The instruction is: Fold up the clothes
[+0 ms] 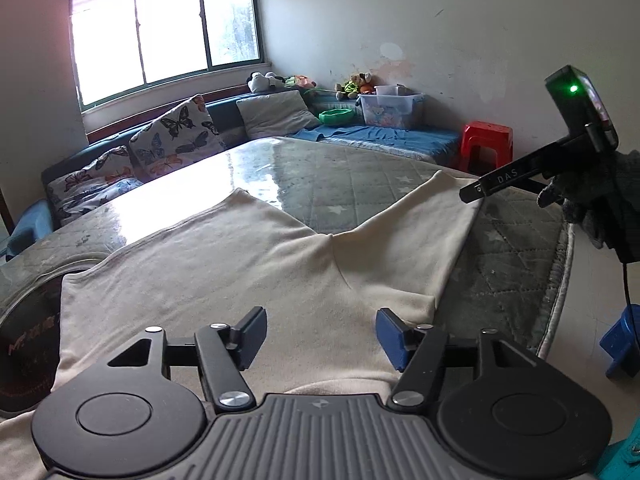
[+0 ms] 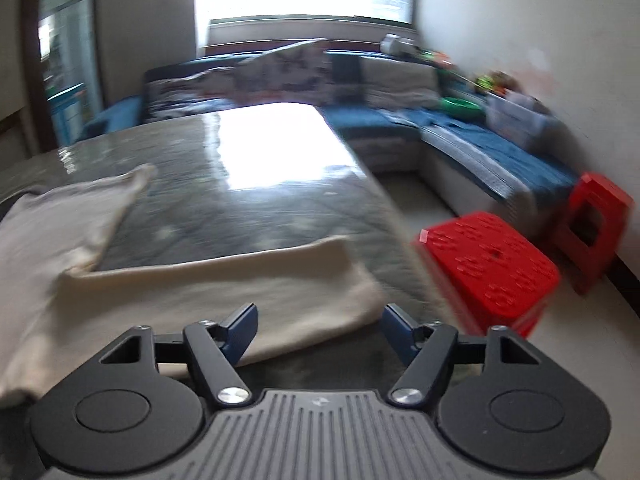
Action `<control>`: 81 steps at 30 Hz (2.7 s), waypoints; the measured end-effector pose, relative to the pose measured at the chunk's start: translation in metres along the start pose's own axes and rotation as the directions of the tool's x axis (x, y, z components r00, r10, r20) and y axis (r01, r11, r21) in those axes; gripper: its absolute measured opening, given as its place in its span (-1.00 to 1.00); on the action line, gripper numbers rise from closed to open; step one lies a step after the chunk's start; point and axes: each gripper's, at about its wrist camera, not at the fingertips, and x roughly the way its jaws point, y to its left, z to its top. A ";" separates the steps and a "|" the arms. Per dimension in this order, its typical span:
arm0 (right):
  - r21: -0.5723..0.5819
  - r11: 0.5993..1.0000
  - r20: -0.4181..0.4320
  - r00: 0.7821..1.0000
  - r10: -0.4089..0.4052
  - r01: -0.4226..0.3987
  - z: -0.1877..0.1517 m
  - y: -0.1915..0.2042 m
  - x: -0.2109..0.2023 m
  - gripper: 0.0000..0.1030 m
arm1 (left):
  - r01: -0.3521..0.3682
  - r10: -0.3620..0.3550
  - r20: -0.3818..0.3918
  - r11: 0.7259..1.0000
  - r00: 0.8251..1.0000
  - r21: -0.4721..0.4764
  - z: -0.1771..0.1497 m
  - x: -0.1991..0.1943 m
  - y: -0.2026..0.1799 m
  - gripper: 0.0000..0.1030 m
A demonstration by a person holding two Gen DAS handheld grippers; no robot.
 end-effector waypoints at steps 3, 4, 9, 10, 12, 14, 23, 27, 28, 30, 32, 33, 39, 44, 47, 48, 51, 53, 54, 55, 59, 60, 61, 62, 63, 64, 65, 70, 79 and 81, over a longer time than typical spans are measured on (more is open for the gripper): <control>0.050 0.999 0.005 1.000 -0.011 0.011 -0.002 -0.011 0.007 0.14 | -0.006 0.006 -0.008 1.000 1.000 -0.007 0.001 0.003 0.001 0.26; 0.066 0.998 0.006 1.000 -0.014 0.014 -0.003 -0.014 0.009 0.10 | -0.008 0.008 -0.011 1.000 1.000 -0.010 0.001 0.004 0.002 0.26; 0.093 0.996 0.026 1.000 -0.014 0.011 -0.004 -0.021 0.010 -0.53 | -0.014 0.013 -0.027 1.000 1.000 -0.020 0.003 0.009 0.003 0.26; 0.089 0.996 0.033 0.999 -0.012 0.009 -0.002 -0.021 0.009 -0.62 | -0.013 0.012 -0.032 1.000 0.999 -0.022 0.003 0.011 0.002 0.26; 0.081 0.997 0.047 0.999 -0.008 0.004 0.001 -0.021 0.007 -0.83 | -0.009 0.008 -0.040 1.000 0.999 -0.019 0.002 0.013 0.002 0.26; 0.072 0.997 0.061 0.998 -0.004 -0.001 0.005 -0.021 0.005 -0.84 | -0.004 0.003 -0.047 1.000 0.999 -0.013 0.002 0.015 0.000 0.26; 0.039 0.999 0.132 0.991 0.020 -0.026 0.025 -0.018 -0.004 -0.84 | 0.012 -0.012 -0.063 1.000 0.998 0.002 0.000 0.023 -0.007 0.26; 0.040 0.999 0.124 0.992 0.032 -0.037 0.023 -0.014 -0.003 -0.84 | 0.012 -0.012 -0.062 1.000 0.998 0.000 0.002 0.022 -0.007 0.26; 0.038 0.998 0.135 0.990 0.038 -0.043 0.027 -0.013 -0.008 -0.84 | 0.012 -0.012 -0.059 1.000 0.998 -0.001 0.002 0.022 -0.006 0.26; 0.028 0.998 0.159 0.986 0.052 -0.057 0.034 -0.011 -0.020 -0.84 | 0.012 -0.012 -0.051 1.000 0.999 -0.007 0.004 0.020 -0.005 0.27; 0.005 0.997 0.180 0.981 0.074 -0.076 0.044 -0.006 -0.031 -0.84 | 0.009 -0.010 -0.042 1.000 0.999 -0.020 0.005 0.018 -0.003 0.28; -0.007 0.996 0.190 0.978 0.086 -0.086 0.048 -0.003 -0.037 -0.84 | 0.007 -0.008 -0.037 1.000 0.999 -0.028 0.005 0.017 -0.002 0.28; -0.127 0.979 0.223 0.957 0.184 -0.158 0.070 0.038 -0.073 -0.84 | -0.026 0.026 0.002 0.997 1.000 -0.074 0.007 0.001 0.015 0.31; -0.252 0.940 0.221 0.932 0.289 -0.232 0.083 0.092 -0.096 -0.84 | -0.076 0.081 0.029 0.989 0.996 -0.130 0.001 -0.016 0.040 0.33; -0.325 0.904 0.209 0.912 0.354 -0.276 0.089 0.127 -0.110 -0.84 | -0.107 0.114 0.035 0.980 0.993 -0.169 -0.005 -0.027 0.056 0.34; -0.344 0.893 0.203 0.906 0.373 -0.290 0.090 0.137 -0.112 -0.84 | -0.116 0.125 0.036 0.976 0.992 -0.183 -0.008 -0.030 0.061 0.34; -0.406 0.850 0.174 0.885 0.432 -0.335 0.090 0.173 -0.115 -0.84 | -0.142 0.154 0.039 0.965 0.987 -0.220 -0.016 -0.041 0.075 0.36; -0.443 0.817 0.139 0.872 0.470 -0.370 0.085 0.199 -0.114 -0.84 | -0.160 0.174 0.041 0.958 0.984 -0.238 -0.021 -0.049 0.083 0.39; -0.461 0.799 0.120 0.864 0.488 -0.387 0.082 0.212 -0.113 -0.84 | -0.168 0.184 0.040 0.954 0.982 -0.247 -0.024 -0.053 0.086 0.40; -0.478 0.780 0.102 0.857 0.506 -0.404 0.079 0.226 -0.112 -0.84 | -0.175 0.191 0.038 0.951 0.981 -0.253 -0.027 -0.057 0.089 0.40; -0.515 0.722 0.016 0.837 0.546 -0.461 0.063 0.264 -0.099 -0.84 | -0.202 0.215 0.021 0.940 0.976 -0.274 -0.041 -0.067 0.097 0.42; -0.524 0.706 -0.009 0.832 0.555 -0.477 0.057 0.274 -0.095 -0.84 | -0.208 0.221 0.015 0.937 0.975 -0.280 -0.044 -0.070 0.099 0.42; -0.532 0.689 -0.034 0.826 0.563 -0.492 0.052 0.284 -0.090 -0.84 | -0.214 0.226 0.011 0.934 0.974 -0.285 -0.047 -0.071 0.101 0.42; -0.536 0.678 -0.055 0.823 0.566 -0.502 0.045 0.292 -0.088 -0.84 | -0.219 0.231 0.007 0.931 0.973 -0.291 -0.049 -0.073 0.102 0.42; -0.537 0.668 -0.079 0.819 0.568 -0.515 0.038 0.297 -0.083 -0.83 | -0.225 0.236 0.003 0.929 0.972 -0.295 -0.051 -0.074 0.102 0.44; -0.538 0.656 -0.106 0.814 0.571 -0.530 0.033 0.300 -0.080 -0.81 | -0.230 0.241 -0.001 0.926 0.971 -0.299 -0.052 -0.075 0.103 0.44; -0.539 0.648 -0.118 0.810 0.574 -0.538 0.029 0.302 -0.078 -0.78 | -0.235 0.245 -0.004 0.924 0.970 -0.302 -0.053 -0.076 0.103 0.44; -0.551 0.633 -0.114 0.801 0.588 -0.544 0.027 0.293 -0.087 -0.60 | -0.245 0.257 -0.001 0.922 0.967 -0.301 -0.052 -0.083 0.102 0.45; -0.519 0.714 -0.174 0.876 0.449 -0.470 0.017 0.221 -0.069 -0.45 | -0.209 0.225 0.031 0.941 0.974 -0.266 -0.038 -0.076 0.089 0.40; -0.496 0.728 -0.201 0.879 0.433 -0.473 0.006 0.206 -0.064 -0.46 | -0.192 0.206 0.030 0.948 0.978 -0.254 -0.034 -0.069 0.087 0.36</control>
